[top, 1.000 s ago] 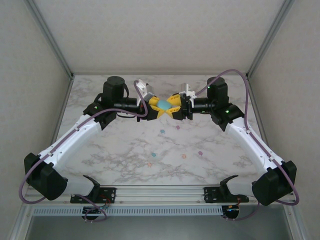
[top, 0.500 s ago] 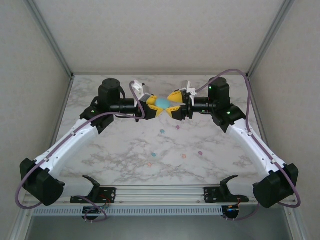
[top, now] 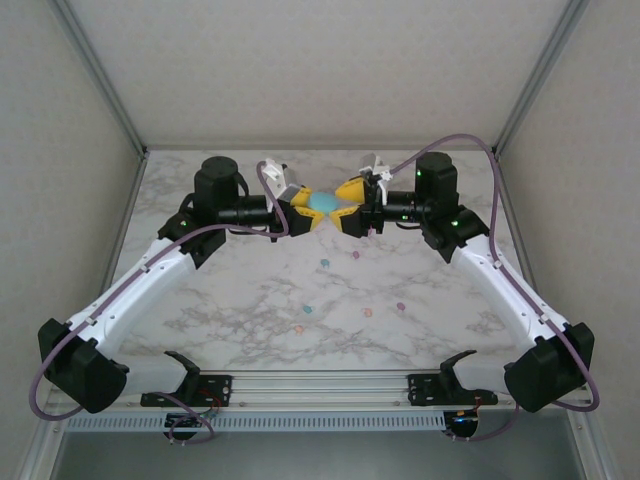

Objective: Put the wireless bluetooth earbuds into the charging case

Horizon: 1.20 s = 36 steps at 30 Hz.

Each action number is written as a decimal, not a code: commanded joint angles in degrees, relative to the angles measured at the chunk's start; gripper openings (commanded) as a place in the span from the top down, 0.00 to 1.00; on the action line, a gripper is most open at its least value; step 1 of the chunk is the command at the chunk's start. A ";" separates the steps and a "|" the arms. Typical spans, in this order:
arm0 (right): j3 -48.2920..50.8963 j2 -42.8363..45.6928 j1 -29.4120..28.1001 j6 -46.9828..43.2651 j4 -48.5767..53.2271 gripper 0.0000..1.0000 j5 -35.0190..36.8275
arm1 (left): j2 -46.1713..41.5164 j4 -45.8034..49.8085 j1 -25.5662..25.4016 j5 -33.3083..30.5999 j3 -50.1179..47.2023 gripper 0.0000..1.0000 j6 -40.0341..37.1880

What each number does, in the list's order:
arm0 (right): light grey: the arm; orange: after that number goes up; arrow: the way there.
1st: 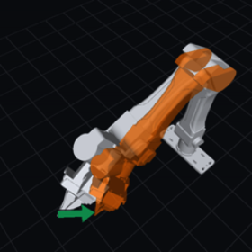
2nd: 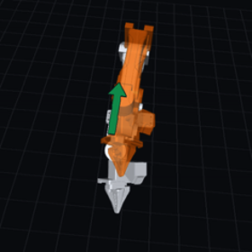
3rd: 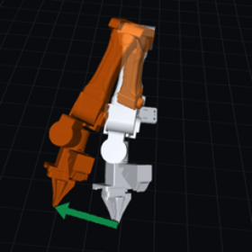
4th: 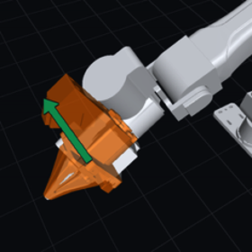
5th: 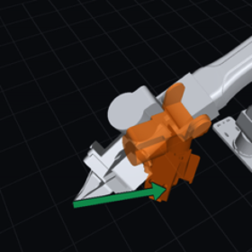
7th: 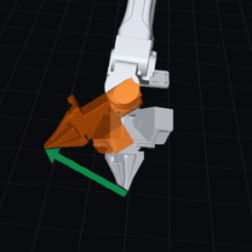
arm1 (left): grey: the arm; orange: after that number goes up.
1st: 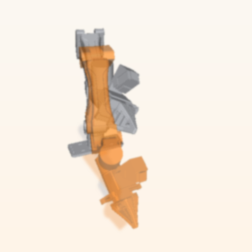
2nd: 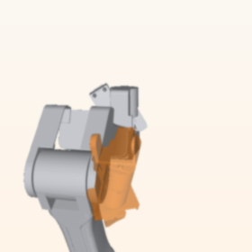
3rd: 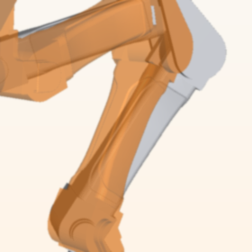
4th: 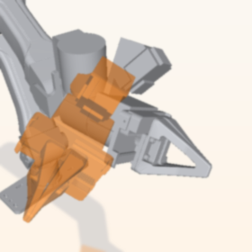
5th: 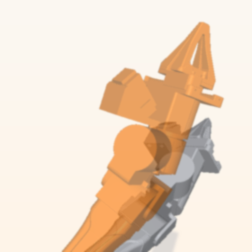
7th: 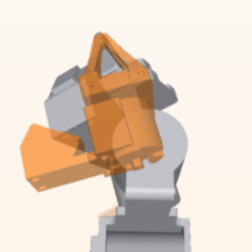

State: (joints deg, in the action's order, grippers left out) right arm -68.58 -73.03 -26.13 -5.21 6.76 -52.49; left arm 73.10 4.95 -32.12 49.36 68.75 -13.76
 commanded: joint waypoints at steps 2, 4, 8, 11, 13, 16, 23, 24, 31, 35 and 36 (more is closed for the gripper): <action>-2.51 -0.39 0.52 2.40 -3.53 0.32 2.27 | -1.64 1.12 -0.49 3.03 -0.81 0.84 -1.18; -2.53 -0.53 0.54 2.49 -3.32 0.32 2.51 | -1.62 1.14 -0.49 2.88 -0.72 0.84 -1.13; -2.61 -0.44 0.55 2.77 -3.01 0.31 3.91 | -1.73 1.00 -0.49 2.59 -0.64 0.84 -1.15; -2.87 -0.49 0.63 4.00 -2.76 0.31 7.71 | -1.82 0.77 -0.53 2.50 -0.72 0.84 -0.84; -3.40 -0.79 0.72 6.05 -3.24 0.30 9.32 | -1.99 0.02 -0.51 2.04 -1.11 0.85 -0.14; -4.92 -1.40 0.71 8.90 -2.81 0.29 10.24 | -2.65 -2.08 -0.49 0.86 -2.31 0.85 1.27; -7.97 -1.89 0.73 13.96 0.27 0.26 12.23 | -4.32 -11.96 -0.54 -3.72 -7.24 0.85 7.64; -8.53 -1.94 0.66 14.62 0.76 0.26 10.74 | -4.60 -14.01 -0.49 -4.72 -8.22 0.85 8.71; -11.76 -1.00 0.64 20.35 5.58 0.21 8.91 | -4.99 -24.95 -0.41 -11.32 -13.07 0.85 15.11; -11.65 1.37 0.68 21.67 10.02 0.21 20.35 | -4.96 -29.41 -0.10 -12.80 -15.06 0.85 18.73; -10.84 1.95 0.79 22.55 10.55 0.22 23.79 | -5.15 -30.66 0.16 -13.45 -15.75 0.85 19.58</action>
State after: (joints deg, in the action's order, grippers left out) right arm -78.98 -73.58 -25.63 14.35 13.34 -38.06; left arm 69.19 -18.15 -32.29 38.59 54.43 1.28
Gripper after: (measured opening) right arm 0.784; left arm 0.359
